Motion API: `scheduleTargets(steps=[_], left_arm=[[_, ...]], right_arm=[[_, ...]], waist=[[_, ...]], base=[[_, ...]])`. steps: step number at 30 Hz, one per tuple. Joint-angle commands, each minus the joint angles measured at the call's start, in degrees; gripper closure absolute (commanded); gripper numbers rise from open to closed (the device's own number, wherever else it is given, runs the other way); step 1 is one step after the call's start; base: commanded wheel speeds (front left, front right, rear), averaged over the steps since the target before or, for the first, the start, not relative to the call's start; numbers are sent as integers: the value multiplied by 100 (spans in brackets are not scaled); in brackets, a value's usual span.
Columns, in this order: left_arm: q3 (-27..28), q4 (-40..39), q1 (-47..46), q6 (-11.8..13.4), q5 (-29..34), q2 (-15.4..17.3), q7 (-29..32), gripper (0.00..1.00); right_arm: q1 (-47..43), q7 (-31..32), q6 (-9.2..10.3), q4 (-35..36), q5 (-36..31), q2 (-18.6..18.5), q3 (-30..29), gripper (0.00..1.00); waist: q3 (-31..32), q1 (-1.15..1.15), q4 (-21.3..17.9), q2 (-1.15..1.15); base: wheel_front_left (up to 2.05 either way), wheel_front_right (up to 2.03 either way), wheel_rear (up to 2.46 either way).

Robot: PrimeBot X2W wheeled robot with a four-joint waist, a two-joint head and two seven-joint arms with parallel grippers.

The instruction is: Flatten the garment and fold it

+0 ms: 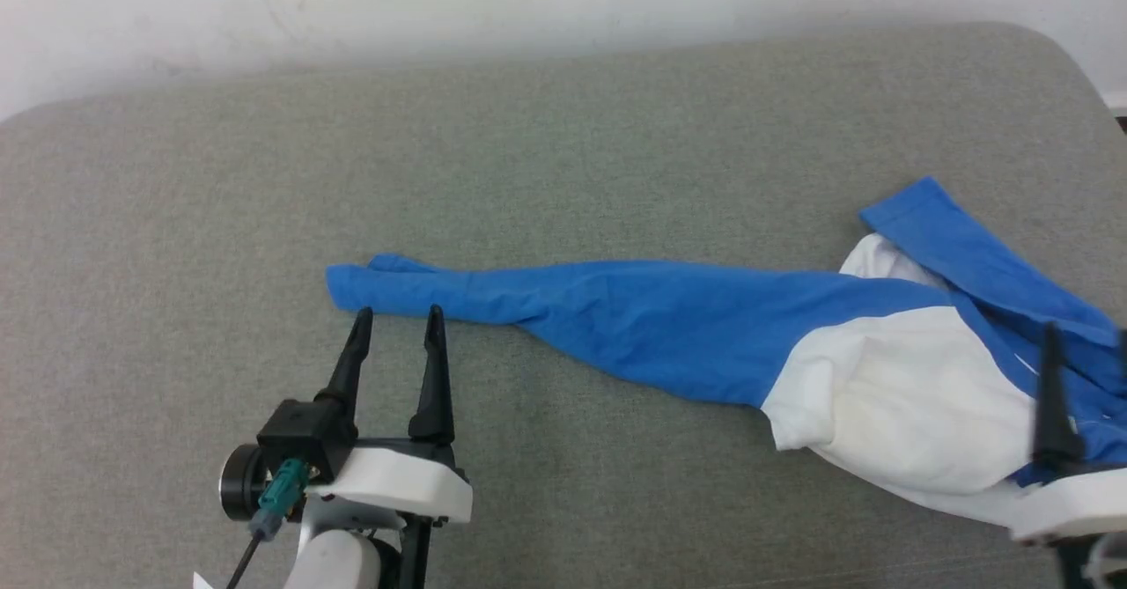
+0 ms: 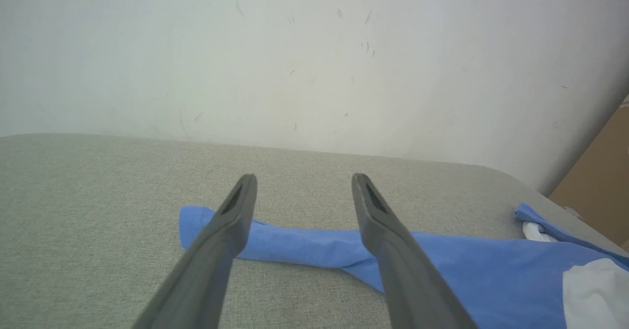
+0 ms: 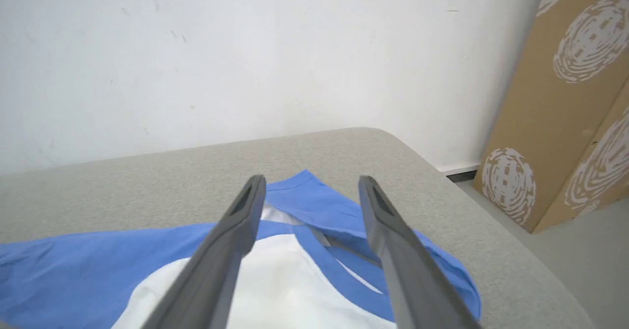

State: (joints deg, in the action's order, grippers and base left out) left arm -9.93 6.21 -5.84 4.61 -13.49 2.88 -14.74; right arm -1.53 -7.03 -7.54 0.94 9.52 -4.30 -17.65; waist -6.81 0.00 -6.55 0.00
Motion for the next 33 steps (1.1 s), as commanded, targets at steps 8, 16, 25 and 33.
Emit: scheduleTargets(steps=[8, 16, 25, 33], left_arm=[[-426, 717, -766, -338, 285, 10, 287, 0], [-1333, 1854, -2575, -955, 523, 4, 1590, 0], [-2055, 3806, -3904, -1185, 487, 30, 3388, 0], [-2475, 5002, -4308, -1205, 436, 48, 4610, 62]], right_arm=[[-463, 218, 5, 839, -122, 127, 941, 0], [-350, 297, 5, 1293, -40, 140, 1406, 0], [-119, 113, 5, 1209, 172, 141, 1661, 0], [-15, 43, 5, 883, 369, 142, 1687, 0]], waist=[[31, 0, -129, 0], [-425, 0, -470, 0], [-838, 0, -858, 0], [-951, 0, -984, 0]], base=[[0, 0, 0], [0, 0, 0], [0, 0, 0], [0, 0, 0]])
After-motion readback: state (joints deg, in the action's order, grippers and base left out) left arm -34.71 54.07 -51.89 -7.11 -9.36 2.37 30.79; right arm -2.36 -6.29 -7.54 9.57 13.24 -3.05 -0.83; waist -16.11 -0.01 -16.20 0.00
